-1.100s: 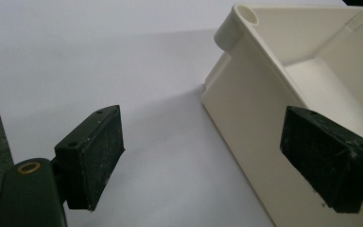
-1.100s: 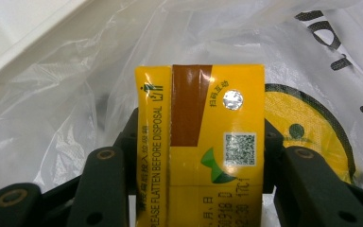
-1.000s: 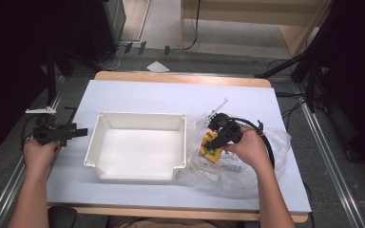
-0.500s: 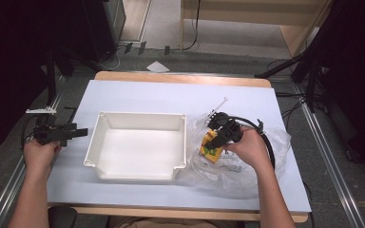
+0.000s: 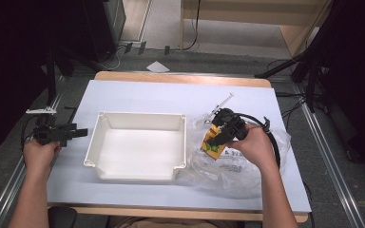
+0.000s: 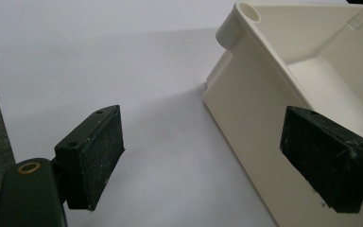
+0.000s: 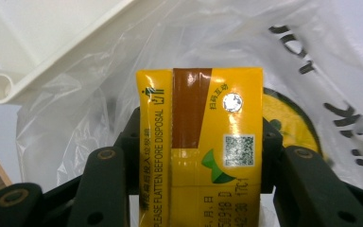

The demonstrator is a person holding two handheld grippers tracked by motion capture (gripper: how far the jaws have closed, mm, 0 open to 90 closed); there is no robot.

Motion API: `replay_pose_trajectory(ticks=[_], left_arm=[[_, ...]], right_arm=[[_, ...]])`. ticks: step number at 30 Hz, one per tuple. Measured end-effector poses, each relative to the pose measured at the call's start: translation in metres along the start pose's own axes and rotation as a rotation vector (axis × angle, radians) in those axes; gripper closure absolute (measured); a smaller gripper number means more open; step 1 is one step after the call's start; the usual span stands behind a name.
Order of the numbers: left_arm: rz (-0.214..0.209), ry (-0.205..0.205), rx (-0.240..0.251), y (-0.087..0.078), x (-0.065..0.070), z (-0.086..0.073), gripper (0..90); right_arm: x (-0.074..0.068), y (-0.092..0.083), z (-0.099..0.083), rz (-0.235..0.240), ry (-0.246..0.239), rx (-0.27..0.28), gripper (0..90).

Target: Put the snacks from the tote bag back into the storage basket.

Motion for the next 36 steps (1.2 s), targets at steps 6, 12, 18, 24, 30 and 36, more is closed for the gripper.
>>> replay_pose_trajectory(ticks=[6, 12, 18, 24, 30, 36], left_arm=[[0.001, -0.003, 0.001, -0.001, 0.0, -0.001, 15.1], [0.004, -0.005, 0.002, -0.003, 0.0, -0.003, 15.1], [0.01, -0.008, 0.001, -0.005, 0.001, -0.006, 15.1], [0.017, -0.01, 0.006, -0.009, 0.0, -0.008, 15.1], [0.025, -0.006, 0.009, -0.011, 0.001, -0.009, 15.1], [0.03, -0.004, 0.011, -0.013, 0.002, -0.01, 15.1]], right_arm=[[0.002, -0.014, 0.001, -0.003, 0.01, 0.041, 54.6], [-0.001, -0.026, 0.004, -0.017, 0.013, 0.068, 54.6], [-0.002, -0.033, 0.007, -0.025, 0.012, 0.081, 54.6], [-0.004, -0.038, 0.012, -0.031, -0.003, 0.092, 54.6], [-0.007, -0.045, 0.017, -0.038, -0.021, 0.105, 54.6], [-0.013, -0.052, 0.024, -0.047, -0.039, 0.131, 54.6]])
Point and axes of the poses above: each handheld gripper's, and its own axes: y roughly forward along the jaws, z roughly out of its top, x roughly to its right, the point moved 3 cm from there along y, roughly forward along the jaws
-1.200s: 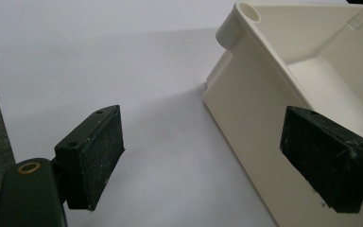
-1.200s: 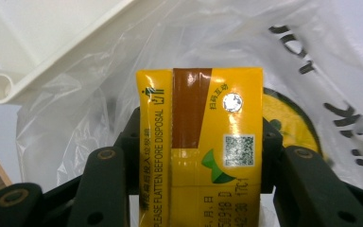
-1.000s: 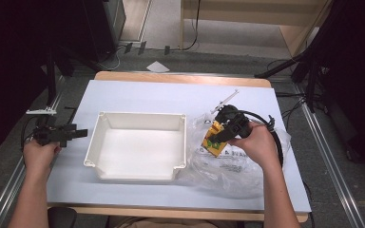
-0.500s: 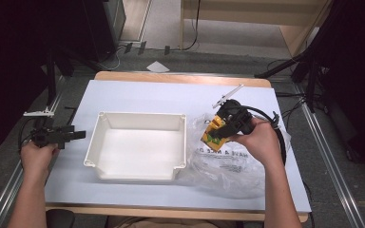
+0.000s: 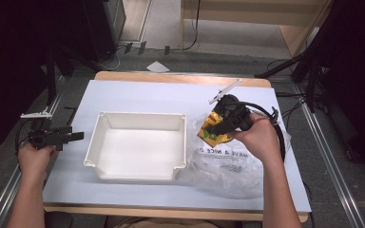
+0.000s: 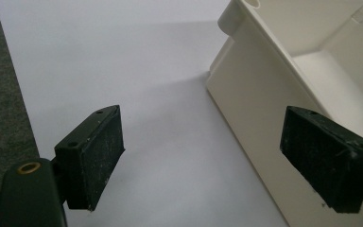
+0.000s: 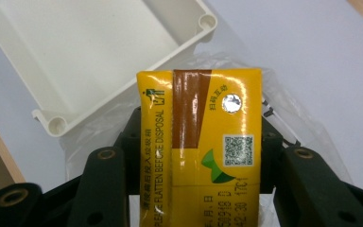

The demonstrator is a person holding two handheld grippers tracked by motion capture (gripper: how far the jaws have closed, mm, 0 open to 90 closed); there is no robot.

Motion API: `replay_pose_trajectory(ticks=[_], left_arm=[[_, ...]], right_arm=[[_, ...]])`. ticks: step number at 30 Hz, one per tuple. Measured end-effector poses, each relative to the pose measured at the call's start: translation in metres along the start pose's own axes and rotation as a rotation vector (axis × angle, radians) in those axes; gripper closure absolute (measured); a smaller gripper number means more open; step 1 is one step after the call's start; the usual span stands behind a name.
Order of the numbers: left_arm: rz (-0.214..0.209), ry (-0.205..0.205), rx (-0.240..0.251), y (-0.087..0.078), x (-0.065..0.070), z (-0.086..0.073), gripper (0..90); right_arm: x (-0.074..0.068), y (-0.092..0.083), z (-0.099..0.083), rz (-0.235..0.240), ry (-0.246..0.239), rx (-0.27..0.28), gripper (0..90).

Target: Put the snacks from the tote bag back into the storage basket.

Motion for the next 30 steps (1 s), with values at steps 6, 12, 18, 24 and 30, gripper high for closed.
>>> replay_pose_trajectory(ticks=[6, 12, 18, 24, 30], left_arm=[[0.002, 0.0, -0.005, 0.0, 0.0, 0.0, 15.1], [0.004, 0.0, -0.005, 0.0, 0.0, -0.001, 15.1], [0.004, 0.001, -0.009, 0.0, 0.0, -0.001, 15.1], [0.006, 0.002, -0.012, 0.001, 0.0, -0.001, 15.1], [0.007, 0.001, -0.01, 0.0, 0.0, -0.002, 15.1]], right_arm=[[-0.005, -0.006, 0.01, 0.0, -0.021, 0.021, 54.6], [-0.011, -0.008, 0.019, 0.01, -0.048, 0.041, 54.6], [-0.015, -0.012, 0.027, 0.003, -0.072, 0.056, 54.6], [-0.016, -0.013, 0.033, -0.001, -0.089, 0.07, 54.6], [-0.019, -0.01, 0.038, 0.006, -0.106, 0.073, 54.6]])
Point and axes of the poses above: each handheld gripper's, and its own axes: y roughly forward along the jaws, z roughly out of its top, x roughly to its right, the point moved 3 cm from there along y, roughly forward along the jaws
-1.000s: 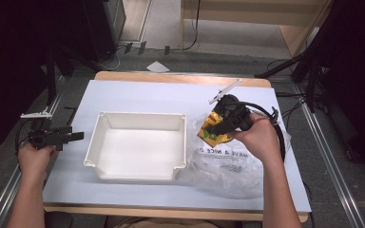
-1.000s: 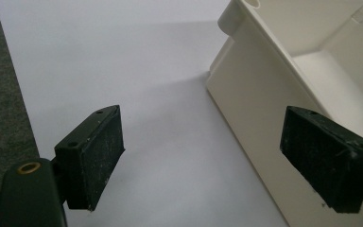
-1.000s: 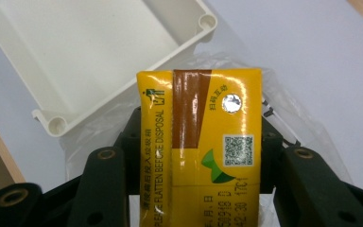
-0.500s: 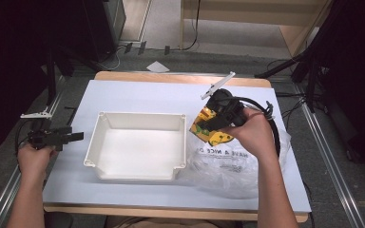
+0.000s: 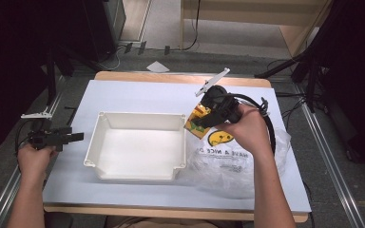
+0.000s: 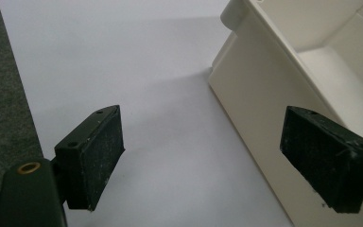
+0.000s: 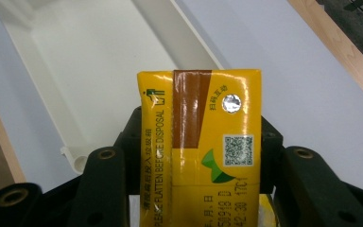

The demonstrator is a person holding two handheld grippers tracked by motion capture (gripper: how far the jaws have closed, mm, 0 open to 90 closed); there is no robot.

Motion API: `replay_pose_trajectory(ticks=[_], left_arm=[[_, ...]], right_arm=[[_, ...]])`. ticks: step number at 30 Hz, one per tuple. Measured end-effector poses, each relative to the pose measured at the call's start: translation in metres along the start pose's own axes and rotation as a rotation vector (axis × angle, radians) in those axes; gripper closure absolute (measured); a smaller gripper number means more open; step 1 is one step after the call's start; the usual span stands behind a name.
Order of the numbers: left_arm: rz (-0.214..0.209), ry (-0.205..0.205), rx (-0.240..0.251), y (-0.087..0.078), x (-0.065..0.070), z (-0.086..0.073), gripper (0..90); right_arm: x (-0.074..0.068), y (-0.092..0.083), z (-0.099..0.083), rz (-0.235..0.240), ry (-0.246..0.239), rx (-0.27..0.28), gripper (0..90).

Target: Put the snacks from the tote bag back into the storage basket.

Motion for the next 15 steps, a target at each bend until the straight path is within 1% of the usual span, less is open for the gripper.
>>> replay_pose_trajectory(ticks=[4, 11, 12, 15], left_arm=[[0.002, -0.001, 0.002, -0.001, 0.0, -0.001, 15.1], [0.007, -0.002, 0.005, -0.004, -0.001, -0.003, 15.1], [0.006, -0.001, 0.004, -0.004, -0.001, -0.003, 15.1], [0.006, 0.0, 0.006, -0.006, -0.001, -0.005, 15.1]], right_arm=[[-0.003, 0.002, 0.004, 0.012, -0.008, 0.005, 54.5], [-0.006, 0.004, 0.01, 0.016, -0.022, 0.015, 54.5], [-0.006, 0.005, 0.01, 0.017, -0.016, 0.014, 54.5], [-0.007, 0.007, 0.013, 0.02, -0.028, 0.023, 54.5]])
Point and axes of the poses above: each handheld gripper's, and its own axes: y roughly forward along the jaws, z roughly out of its top, x roughly to its right, the point moved 3 cm from there along y, roughly forward along the jaws
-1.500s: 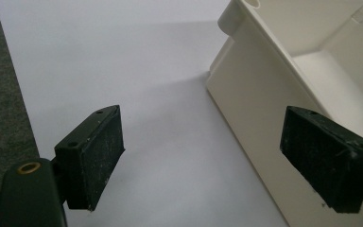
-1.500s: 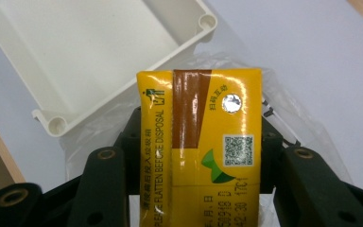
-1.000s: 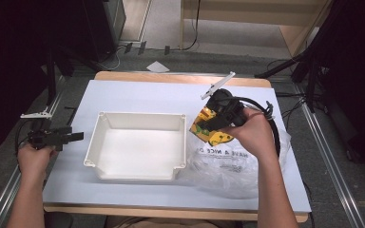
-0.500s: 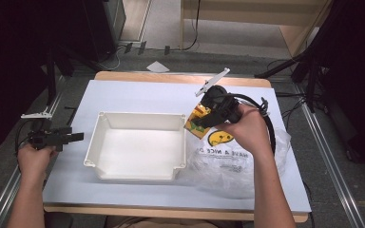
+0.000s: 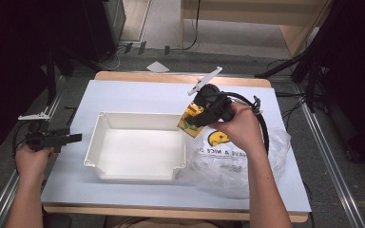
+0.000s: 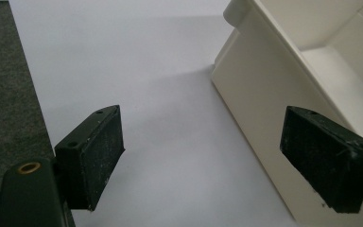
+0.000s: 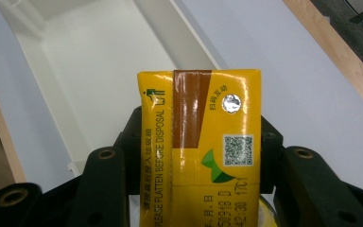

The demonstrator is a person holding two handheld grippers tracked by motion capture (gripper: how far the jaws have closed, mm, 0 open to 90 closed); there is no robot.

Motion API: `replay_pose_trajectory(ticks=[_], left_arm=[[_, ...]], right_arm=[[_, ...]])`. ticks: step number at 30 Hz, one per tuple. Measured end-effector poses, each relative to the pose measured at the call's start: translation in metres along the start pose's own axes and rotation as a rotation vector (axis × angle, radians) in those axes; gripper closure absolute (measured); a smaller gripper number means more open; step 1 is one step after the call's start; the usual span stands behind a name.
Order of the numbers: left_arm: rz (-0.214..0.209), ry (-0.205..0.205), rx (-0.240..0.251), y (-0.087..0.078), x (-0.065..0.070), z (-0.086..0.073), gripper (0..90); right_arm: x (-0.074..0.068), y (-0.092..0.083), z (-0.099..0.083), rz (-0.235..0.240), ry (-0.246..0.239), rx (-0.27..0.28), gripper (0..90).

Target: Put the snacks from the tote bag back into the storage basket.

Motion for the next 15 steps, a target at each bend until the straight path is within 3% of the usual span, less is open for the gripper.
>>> replay_pose_trajectory(ticks=[15], left_arm=[[0.007, 0.009, -0.007, -0.006, 0.003, -0.008, 15.1]], right_arm=[[-0.002, 0.019, 0.013, 0.03, -0.024, 0.001, 54.5]])
Point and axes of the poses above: each handheld gripper's, and its own axes: y roughly forward along the jaws, z roughly out of its top, x roughly to its right, the point moved 3 cm from there along y, roughly forward along the jaws
